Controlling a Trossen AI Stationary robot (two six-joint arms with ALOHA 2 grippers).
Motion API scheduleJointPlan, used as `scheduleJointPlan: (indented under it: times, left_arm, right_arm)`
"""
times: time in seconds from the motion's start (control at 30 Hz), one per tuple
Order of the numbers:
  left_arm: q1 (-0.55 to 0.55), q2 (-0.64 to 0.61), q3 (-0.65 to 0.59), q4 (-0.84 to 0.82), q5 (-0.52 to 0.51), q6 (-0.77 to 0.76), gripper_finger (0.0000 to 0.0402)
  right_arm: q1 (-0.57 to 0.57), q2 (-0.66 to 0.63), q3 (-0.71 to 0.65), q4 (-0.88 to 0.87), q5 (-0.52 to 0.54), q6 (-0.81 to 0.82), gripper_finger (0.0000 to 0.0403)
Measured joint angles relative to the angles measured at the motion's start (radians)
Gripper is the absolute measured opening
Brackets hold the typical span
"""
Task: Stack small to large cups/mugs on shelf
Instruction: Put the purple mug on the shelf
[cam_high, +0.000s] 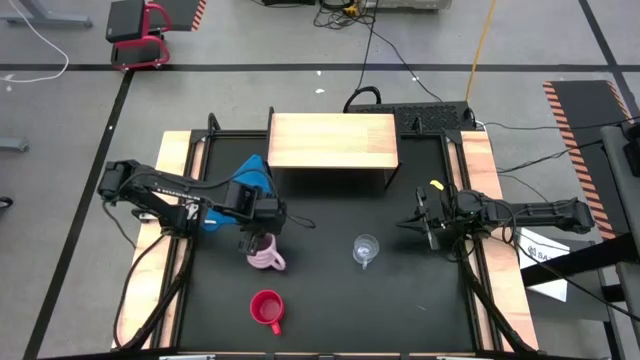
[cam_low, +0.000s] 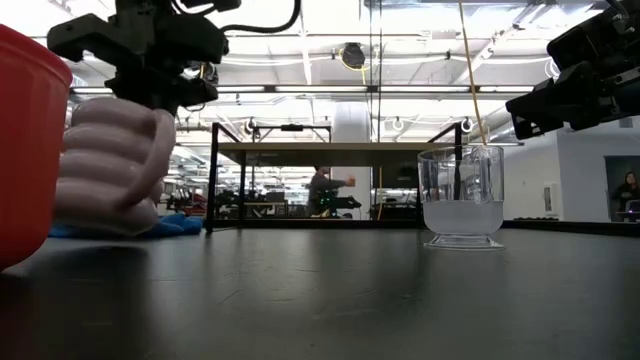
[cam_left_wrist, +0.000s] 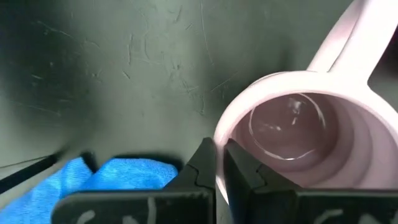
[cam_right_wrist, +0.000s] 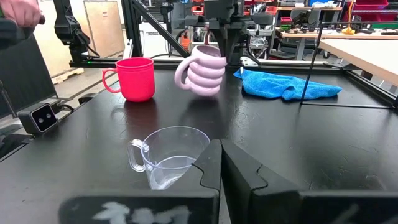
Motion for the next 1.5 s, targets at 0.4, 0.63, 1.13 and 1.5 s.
scheduleJointPlan:
  times: [0.4, 0.63, 1.13, 1.5]
  left_arm:
    - [0.059, 0.000, 0.297, -0.079, -0.094, 0.142, 0.0009]
    - [0.171, 0.000, 0.429, -0.106, -0.122, 0.226, 0.0009]
    - [0.388, 0.139, 0.773, -0.204, -0.179, 0.352, 0.0009]
    - [0.508, 0.259, 0.924, -0.291, -0.131, 0.461, 0.0009]
  right_arm:
    - [0.000, 0.000, 0.000, 0.000, 0.000, 0.000, 0.0000]
    - [0.000, 0.000, 0.000, 0.000, 0.000, 0.000, 0.0000]
    - [0.000, 0.000, 0.000, 0.008, 0.000, -0.005, 0.0000]
    - [0.000, 0.000, 0.000, 0.016, 0.000, -0.008, 0.0000]
